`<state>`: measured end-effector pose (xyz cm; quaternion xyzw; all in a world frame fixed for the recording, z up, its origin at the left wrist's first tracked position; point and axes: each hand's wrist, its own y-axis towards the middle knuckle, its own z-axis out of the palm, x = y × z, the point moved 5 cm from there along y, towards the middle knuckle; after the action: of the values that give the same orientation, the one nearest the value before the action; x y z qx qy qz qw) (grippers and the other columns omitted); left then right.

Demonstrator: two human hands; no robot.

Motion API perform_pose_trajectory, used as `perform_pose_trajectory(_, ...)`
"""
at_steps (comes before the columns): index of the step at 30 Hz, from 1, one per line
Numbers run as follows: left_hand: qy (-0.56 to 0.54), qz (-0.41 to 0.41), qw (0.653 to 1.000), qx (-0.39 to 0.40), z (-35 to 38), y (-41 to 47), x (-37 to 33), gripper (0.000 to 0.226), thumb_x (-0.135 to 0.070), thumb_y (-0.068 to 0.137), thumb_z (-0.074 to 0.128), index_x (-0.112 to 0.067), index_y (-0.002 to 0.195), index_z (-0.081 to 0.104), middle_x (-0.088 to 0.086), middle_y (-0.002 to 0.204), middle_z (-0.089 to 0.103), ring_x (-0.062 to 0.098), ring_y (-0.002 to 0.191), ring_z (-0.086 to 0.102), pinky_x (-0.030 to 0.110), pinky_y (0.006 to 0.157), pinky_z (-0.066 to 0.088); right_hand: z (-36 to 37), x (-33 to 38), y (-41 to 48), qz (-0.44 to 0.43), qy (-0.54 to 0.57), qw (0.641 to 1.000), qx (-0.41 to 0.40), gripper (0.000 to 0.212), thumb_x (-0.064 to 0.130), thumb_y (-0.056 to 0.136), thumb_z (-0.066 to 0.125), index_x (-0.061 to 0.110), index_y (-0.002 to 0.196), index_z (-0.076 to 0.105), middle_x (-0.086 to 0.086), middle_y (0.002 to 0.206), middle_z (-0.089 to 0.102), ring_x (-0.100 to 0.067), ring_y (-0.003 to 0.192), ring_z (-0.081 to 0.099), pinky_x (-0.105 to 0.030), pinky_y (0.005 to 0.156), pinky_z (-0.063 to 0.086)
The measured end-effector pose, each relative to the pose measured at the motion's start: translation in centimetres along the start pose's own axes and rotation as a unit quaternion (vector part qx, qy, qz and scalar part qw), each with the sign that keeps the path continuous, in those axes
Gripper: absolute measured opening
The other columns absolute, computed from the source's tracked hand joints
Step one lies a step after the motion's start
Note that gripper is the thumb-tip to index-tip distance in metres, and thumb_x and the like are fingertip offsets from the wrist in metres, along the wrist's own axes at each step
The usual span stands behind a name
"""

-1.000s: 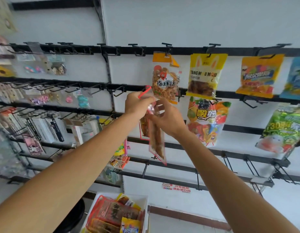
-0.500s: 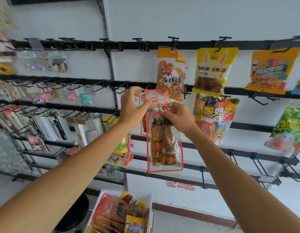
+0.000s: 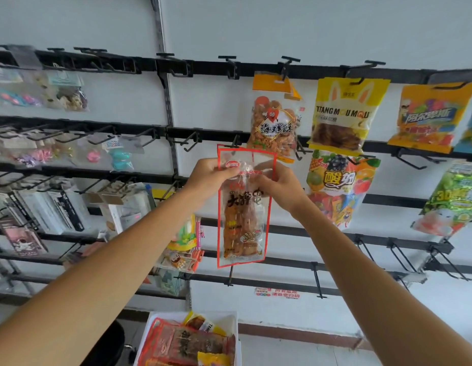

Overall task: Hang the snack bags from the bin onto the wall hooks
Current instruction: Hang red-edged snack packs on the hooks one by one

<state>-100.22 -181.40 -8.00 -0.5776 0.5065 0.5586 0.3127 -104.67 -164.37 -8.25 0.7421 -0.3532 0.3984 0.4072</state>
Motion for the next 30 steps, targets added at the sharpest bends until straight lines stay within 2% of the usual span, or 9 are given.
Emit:
perform_pose_trajectory(3, 0.002, -0.016, 1.000, 0.021, -1.1, 0.3, 0.9, 0.020, -0.016, 0.085, 0.073, -0.009, 0.103, 0.070, 0.005, 0.095, 0.074, 0.015, 0.081, 0.071, 0.028, 0.075, 0.057, 0.4, 0.5, 1.1, -0.013, 0.002, 0.999, -0.047, 0.022, 0.027, 0.089, 0.069, 0.019, 0.107, 0.059, -0.008, 0.091, 0.073, -0.024, 0.080, 0.071, -0.044, 0.072, 0.060)
perform_pose_trajectory(8, -0.004, -0.022, 0.999, 0.045, -2.6, 1.3, 2.8, 0.019, -0.009, 0.086, 0.071, -0.003, 0.103, 0.068, 0.000, 0.080, 0.071, 0.006, 0.065, 0.069, 0.016, 0.058, 0.052, 2.2, 2.0, 3.1, -0.064, -0.110, 0.989, -0.075, 0.006, 0.027, 0.088, 0.069, 0.024, 0.093, 0.066, 0.004, 0.091, 0.071, -0.014, 0.082, 0.068, -0.041, 0.078, 0.058)
perform_pose_trajectory(10, -0.013, -0.021, 0.999, 0.044, -2.9, 1.9, 3.6, 0.011, -0.009, 0.087, 0.071, -0.007, 0.097, 0.069, -0.001, 0.078, 0.070, 0.005, 0.065, 0.069, 0.019, 0.062, 0.053, 3.0, 2.2, 3.8, -0.076, -0.149, 0.984, -0.064, 0.004, 0.023, 0.089, 0.067, 0.021, 0.088, 0.070, 0.007, 0.085, 0.070, -0.012, 0.078, 0.067, -0.043, 0.078, 0.058)
perform_pose_trajectory(13, -0.021, -0.021, 0.999, 0.040, -2.9, 3.0, 4.9, 0.005, -0.013, 0.087, 0.072, -0.018, 0.086, 0.070, -0.004, 0.079, 0.072, 0.012, 0.075, 0.069, 0.031, 0.077, 0.056, 3.6, 1.9, 4.9, -0.073, -0.176, 0.980, -0.058, 0.007, 0.020, 0.091, 0.065, 0.016, 0.090, 0.071, 0.007, 0.081, 0.069, -0.011, 0.074, 0.066, -0.039, 0.078, 0.058)
perform_pose_trajectory(14, -0.029, -0.021, 0.999, 0.036, -2.8, 3.4, 5.3, 0.006, -0.013, 0.087, 0.072, -0.018, 0.085, 0.069, -0.004, 0.078, 0.072, 0.011, 0.075, 0.069, 0.031, 0.077, 0.055, 3.6, 1.7, 5.3, -0.070, -0.176, 0.980, -0.057, 0.007, 0.019, 0.091, 0.064, 0.016, 0.089, 0.070, 0.006, 0.080, 0.069, -0.010, 0.072, 0.066, -0.037, 0.077, 0.058)
perform_pose_trajectory(17, -0.040, -0.011, 0.999, 0.025, -2.5, 4.5, 6.0, 0.001, -0.013, 0.089, 0.069, -0.012, 0.090, 0.069, 0.001, 0.084, 0.072, 0.008, 0.073, 0.068, 0.018, 0.065, 0.049, 3.6, 0.6, 6.8, -0.072, -0.189, 0.978, -0.059, 0.009, 0.019, 0.093, 0.060, 0.018, 0.087, 0.067, 0.008, 0.075, 0.068, -0.008, 0.067, 0.066, -0.033, 0.073, 0.058)
perform_pose_trajectory(20, -0.032, -0.003, 0.999, 0.011, -2.6, 5.4, 6.7, 0.012, -0.008, 0.092, 0.064, -0.002, 0.102, 0.067, 0.009, 0.091, 0.071, 0.006, 0.073, 0.067, 0.010, 0.060, 0.047, 3.3, -0.4, 8.5, -0.068, -0.180, 0.980, -0.058, 0.012, 0.020, 0.095, 0.058, 0.015, 0.089, 0.067, 0.007, 0.074, 0.068, -0.007, 0.068, 0.067, -0.028, 0.071, 0.057)
perform_pose_trajectory(24, -0.013, 0.014, 1.000, 0.002, -3.0, 7.0, 7.8, 0.010, -0.009, 0.093, 0.063, -0.004, 0.099, 0.069, 0.016, 0.097, 0.072, 0.013, 0.076, 0.067, 0.017, 0.068, 0.053, 3.4, -1.0, 10.2, -0.071, -0.159, 0.983, -0.057, 0.012, 0.021, 0.096, 0.058, 0.014, 0.088, 0.065, 0.006, 0.074, 0.068, 0.000, 0.062, 0.065, -0.014, 0.063, 0.051)
perform_pose_trajectory(30, 0.000, 0.023, 1.000, -0.008, -2.8, 8.4, 9.0, 0.007, -0.009, 0.093, 0.063, -0.007, 0.095, 0.069, 0.017, 0.092, 0.071, 0.020, 0.076, 0.066, 0.029, 0.075, 0.056, 3.5, -2.3, 11.4, -0.076, -0.138, 0.986, -0.048, 0.013, 0.019, 0.095, 0.060, 0.012, 0.087, 0.066, -0.001, 0.077, 0.070, -0.010, 0.065, 0.068, -0.017, 0.064, 0.055)
